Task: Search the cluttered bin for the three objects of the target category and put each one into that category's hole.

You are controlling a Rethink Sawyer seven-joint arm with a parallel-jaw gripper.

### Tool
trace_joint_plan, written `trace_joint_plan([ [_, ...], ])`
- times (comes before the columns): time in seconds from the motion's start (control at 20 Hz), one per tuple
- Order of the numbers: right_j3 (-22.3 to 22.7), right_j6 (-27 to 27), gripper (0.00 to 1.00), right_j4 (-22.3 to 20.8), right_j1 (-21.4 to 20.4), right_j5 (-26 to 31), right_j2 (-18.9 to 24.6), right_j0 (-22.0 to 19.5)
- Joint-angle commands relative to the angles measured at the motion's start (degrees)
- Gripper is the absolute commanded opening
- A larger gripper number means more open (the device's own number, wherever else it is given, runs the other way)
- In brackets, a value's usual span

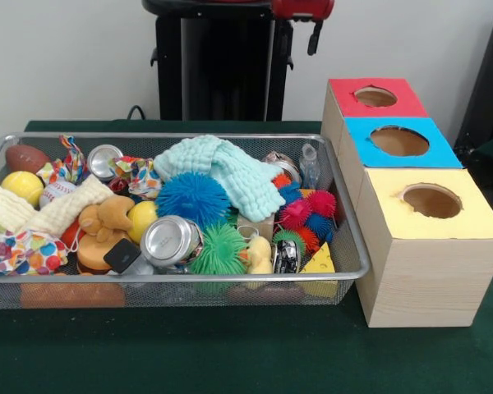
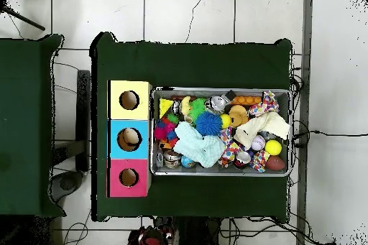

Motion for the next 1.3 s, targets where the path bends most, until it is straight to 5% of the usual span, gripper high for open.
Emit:
trace_joint_plan([
  [0.05,5.3,14.8,1.0,-2.5,1.3,-9.8,2.3,-0.5],
  [0.7,-5.0,9.6,1.0,3.8,-0.1,2.2,4.9,2.7],
  [1.3,-10.5,9.1,1.0,5.7,1.4,6.4,6.5,2.5],
])
